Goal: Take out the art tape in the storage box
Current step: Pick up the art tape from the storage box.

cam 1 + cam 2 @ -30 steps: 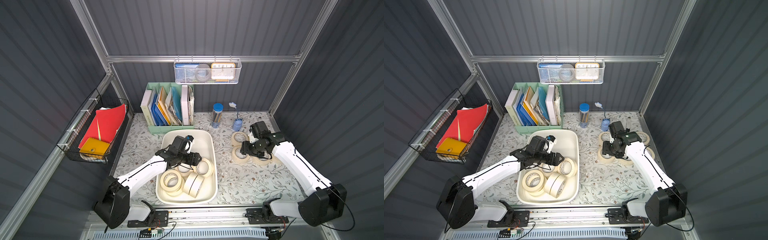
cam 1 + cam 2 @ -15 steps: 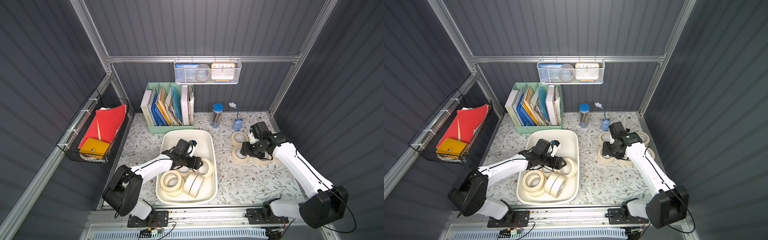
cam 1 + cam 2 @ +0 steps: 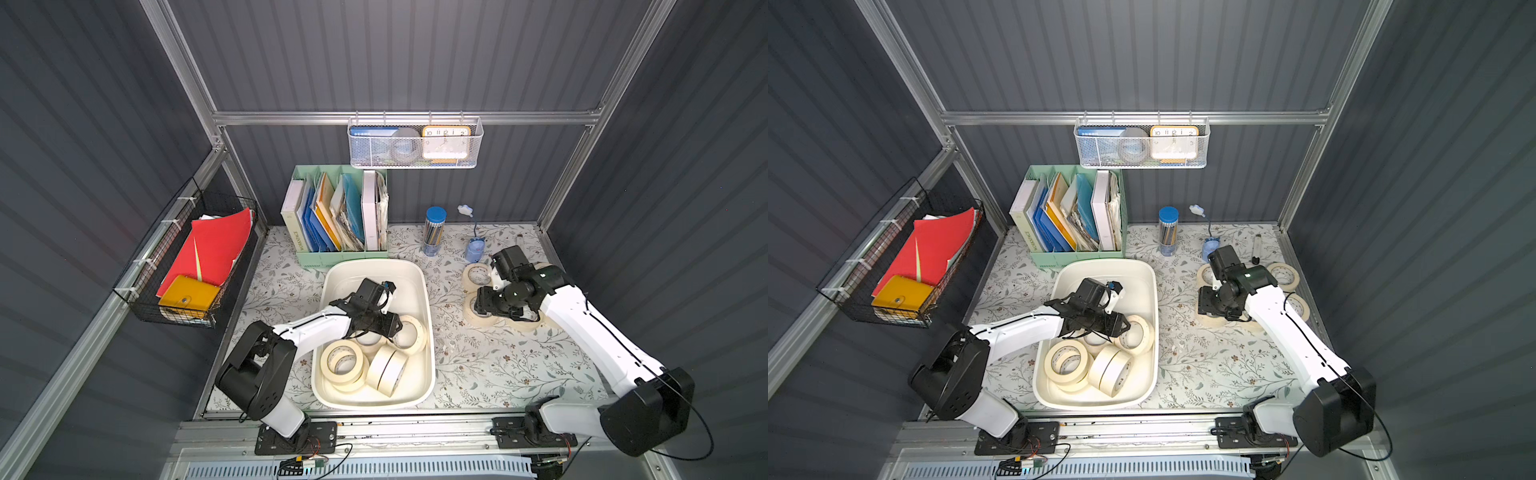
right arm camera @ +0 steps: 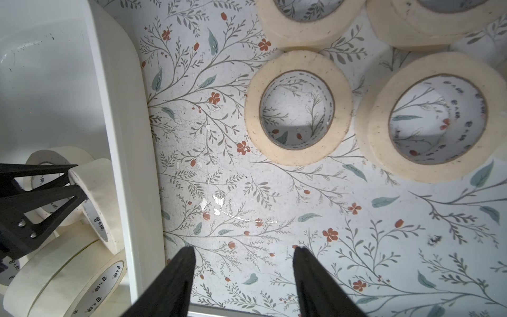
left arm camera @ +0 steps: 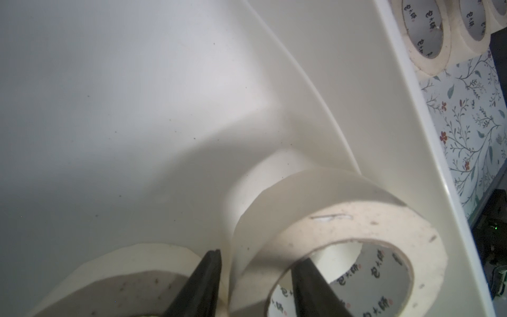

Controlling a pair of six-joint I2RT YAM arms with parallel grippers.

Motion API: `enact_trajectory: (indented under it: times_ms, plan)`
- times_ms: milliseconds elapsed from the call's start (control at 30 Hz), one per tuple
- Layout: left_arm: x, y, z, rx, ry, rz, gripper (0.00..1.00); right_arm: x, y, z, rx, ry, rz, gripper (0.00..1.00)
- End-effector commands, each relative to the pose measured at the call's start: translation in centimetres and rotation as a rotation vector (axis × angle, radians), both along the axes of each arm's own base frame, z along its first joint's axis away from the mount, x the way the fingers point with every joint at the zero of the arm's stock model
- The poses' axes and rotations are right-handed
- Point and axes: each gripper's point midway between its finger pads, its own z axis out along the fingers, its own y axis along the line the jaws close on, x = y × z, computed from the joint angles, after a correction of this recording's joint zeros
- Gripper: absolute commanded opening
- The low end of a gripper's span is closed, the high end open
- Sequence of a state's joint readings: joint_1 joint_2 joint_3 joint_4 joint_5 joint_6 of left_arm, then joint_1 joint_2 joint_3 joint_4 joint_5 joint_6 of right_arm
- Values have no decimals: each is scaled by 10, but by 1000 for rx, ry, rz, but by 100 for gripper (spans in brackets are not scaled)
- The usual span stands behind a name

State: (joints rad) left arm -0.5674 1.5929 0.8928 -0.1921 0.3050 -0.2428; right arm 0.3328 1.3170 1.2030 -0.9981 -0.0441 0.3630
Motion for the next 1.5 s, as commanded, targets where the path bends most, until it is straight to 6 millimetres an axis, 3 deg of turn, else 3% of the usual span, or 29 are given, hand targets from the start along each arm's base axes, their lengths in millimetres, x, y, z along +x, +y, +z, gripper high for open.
enact_trajectory:
  times_ms: [0, 200, 400, 667, 867, 1167, 1367, 1467]
  plan:
    - [16, -4, 11, -3, -56, 20, 40, -5, 1, -8, -22, 23, -8, 63]
    - [23, -2, 17, -1, -79, 49, 29, -11, 15, -11, -23, 26, 19, 63]
    - [29, 5, 32, 39, -117, 71, 23, -12, 39, -5, -12, 10, 68, 62]
    - [50, 28, 83, 137, -249, 168, 20, 5, 93, 22, 20, -48, 167, 61]
    - [55, 38, 109, 160, -300, 209, 19, 27, 141, 34, 43, -82, 236, 55]
    - [53, 38, 123, 144, -320, 220, 18, 49, 190, 20, 65, -68, 292, 54]
    - [53, 36, 127, 132, -325, 223, 18, 57, 206, 2, 64, -36, 309, 54]
    - [53, 36, 130, 125, -330, 230, 18, 58, 207, -4, 59, -30, 304, 49]
